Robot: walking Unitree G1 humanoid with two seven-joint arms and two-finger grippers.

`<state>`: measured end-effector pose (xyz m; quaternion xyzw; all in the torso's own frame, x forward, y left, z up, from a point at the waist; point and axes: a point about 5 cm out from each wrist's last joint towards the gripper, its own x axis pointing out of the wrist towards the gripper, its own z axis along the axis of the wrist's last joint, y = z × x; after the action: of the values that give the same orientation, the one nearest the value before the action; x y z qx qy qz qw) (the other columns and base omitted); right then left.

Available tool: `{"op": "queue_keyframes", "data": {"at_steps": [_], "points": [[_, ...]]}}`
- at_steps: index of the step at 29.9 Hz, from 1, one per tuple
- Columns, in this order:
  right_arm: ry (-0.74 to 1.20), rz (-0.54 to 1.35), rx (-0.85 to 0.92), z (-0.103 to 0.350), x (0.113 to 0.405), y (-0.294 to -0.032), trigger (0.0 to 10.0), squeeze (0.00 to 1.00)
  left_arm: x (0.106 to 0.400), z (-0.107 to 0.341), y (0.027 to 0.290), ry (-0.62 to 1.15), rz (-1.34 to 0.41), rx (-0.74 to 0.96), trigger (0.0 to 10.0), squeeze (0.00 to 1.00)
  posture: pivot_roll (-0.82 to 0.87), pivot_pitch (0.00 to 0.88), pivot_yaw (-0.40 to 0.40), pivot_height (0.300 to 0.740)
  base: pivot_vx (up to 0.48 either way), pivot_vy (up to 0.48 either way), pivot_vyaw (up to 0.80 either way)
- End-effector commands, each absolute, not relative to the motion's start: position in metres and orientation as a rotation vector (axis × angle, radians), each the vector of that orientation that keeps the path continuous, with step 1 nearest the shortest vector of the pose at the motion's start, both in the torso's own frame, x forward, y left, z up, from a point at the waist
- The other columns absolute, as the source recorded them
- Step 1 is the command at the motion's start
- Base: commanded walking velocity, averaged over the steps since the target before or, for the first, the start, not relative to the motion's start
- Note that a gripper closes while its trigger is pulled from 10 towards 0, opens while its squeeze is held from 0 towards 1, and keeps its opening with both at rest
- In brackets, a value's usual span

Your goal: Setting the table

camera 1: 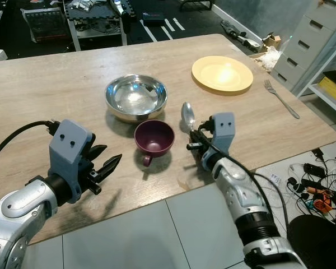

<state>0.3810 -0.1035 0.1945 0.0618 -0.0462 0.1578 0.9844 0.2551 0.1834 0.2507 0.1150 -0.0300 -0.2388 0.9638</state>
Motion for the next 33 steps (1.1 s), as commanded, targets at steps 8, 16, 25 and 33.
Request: {"op": "queue_keyframes", "data": {"at_steps": [8, 16, 25, 33], "points": [[-0.177, 0.284, 0.204, 0.201, 0.381, -0.119, 10.0, 0.31, 0.253, 0.249, 0.179, -0.056, -0.505, 0.242, 10.0, 0.00, 0.17, 0.251, 0.046, 0.740, 0.000, 0.000, 0.00], [-0.386, 0.234, 0.205, 0.239, 0.359, -0.151, 10.0, 0.00, 0.257, 0.247, 0.172, -0.056, -0.508, 0.224, 10.0, 0.00, 0.15, 0.218, 0.055, 0.740, 0.000, 0.000, 0.00], [-0.417, 0.100, 0.155, 0.236, 0.332, -0.173, 10.0, 0.00, 0.257, 0.244, 0.158, -0.005, -0.595, 0.254, 10.0, 0.00, 0.12, 0.187, 0.062, 0.740, 0.000, 0.000, 0.00], [-0.316, -0.130, 0.033, 0.208, 0.293, -0.215, 10.0, 0.00, 0.277, 0.257, 0.169, -0.172, -0.152, 0.287, 10.0, 0.00, 0.08, 0.181, 0.070, 0.740, 0.000, 0.000, 0.00]]}}
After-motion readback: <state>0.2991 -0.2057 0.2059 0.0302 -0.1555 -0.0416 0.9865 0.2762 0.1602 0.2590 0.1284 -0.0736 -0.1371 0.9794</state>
